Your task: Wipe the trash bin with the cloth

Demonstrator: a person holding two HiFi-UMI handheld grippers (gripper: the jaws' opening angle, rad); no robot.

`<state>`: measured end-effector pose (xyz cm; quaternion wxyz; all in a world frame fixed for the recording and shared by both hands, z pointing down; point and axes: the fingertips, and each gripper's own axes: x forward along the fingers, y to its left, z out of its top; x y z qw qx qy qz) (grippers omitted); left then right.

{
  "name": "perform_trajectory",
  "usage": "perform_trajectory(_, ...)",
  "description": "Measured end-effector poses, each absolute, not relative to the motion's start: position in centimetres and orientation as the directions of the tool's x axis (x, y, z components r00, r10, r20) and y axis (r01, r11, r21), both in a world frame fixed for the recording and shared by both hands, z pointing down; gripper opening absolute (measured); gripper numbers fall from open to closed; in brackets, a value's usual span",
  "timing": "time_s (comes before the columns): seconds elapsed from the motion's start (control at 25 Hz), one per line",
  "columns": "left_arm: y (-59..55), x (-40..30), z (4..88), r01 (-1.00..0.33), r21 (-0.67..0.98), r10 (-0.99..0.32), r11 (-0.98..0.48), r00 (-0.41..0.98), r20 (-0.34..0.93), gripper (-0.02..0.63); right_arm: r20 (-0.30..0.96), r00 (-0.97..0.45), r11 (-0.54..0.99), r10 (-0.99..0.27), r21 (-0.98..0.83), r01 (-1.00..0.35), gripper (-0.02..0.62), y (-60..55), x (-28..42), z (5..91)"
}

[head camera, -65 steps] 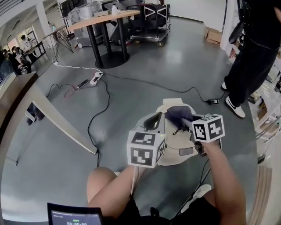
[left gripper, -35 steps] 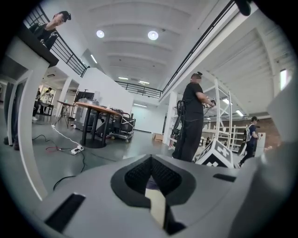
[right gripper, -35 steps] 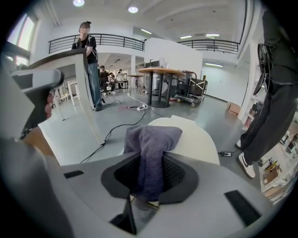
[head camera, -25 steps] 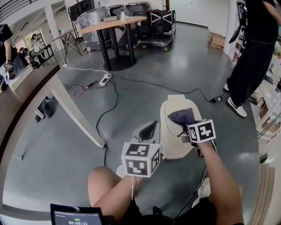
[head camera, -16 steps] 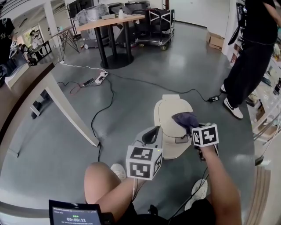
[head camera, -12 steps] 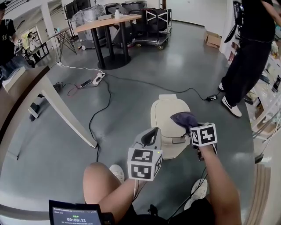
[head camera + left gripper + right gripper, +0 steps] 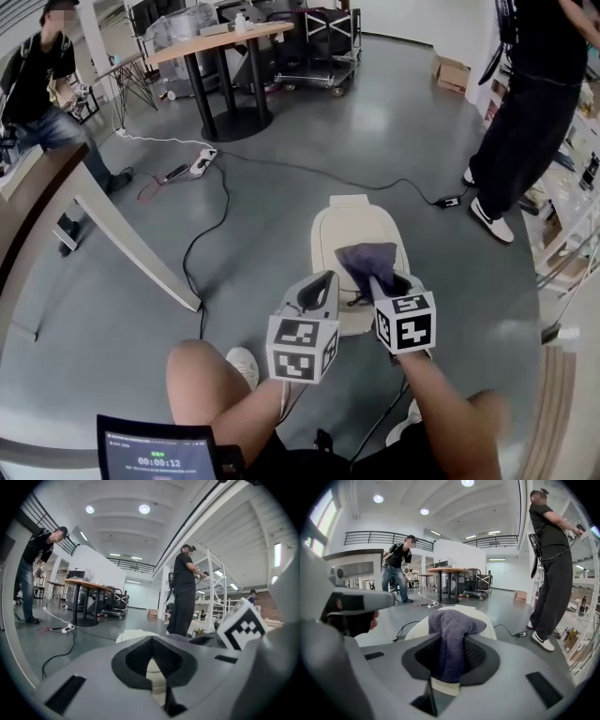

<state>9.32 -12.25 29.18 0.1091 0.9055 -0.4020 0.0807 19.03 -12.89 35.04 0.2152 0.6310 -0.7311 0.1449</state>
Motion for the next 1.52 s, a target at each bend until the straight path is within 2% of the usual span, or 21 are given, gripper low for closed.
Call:
perform_trajectory(0.24,-12.7,7.3,28.6,-0.799,0.156,-0.769,-0.580,0.601,0.219,0.000,0.425,-0.175,0.236,-0.888,0.095,-0.967,0.092,-10.1,13.8,34.9)
perform_trajectory(0.44,-11.9,5.3,29.4,-0.833,0.099,-0.802,-0.544,0.551,0.230,0.000,0.461,-0.199,0.289,-0.865,0.132,-0.948,0.092,-9.2,11.1,36.6)
perform_trajectory(0.84,-12.0,3.6,31.5,-0.825,0.102,-0.788,-0.556,0.562,0.252,0.000,0.448,-0.167,0.243,-0.878,0.116,-0.963,0.092,-9.6,13.1,37.5)
perform_trajectory(1.52,-10.4,6.5,31.7,-0.744,0.121,-0.719,-0.657,0.667,0.195,0.000,0.494,0.082,-0.014,-0.865,0.139,-0.990,0.092,-7.9,23.3,39.6)
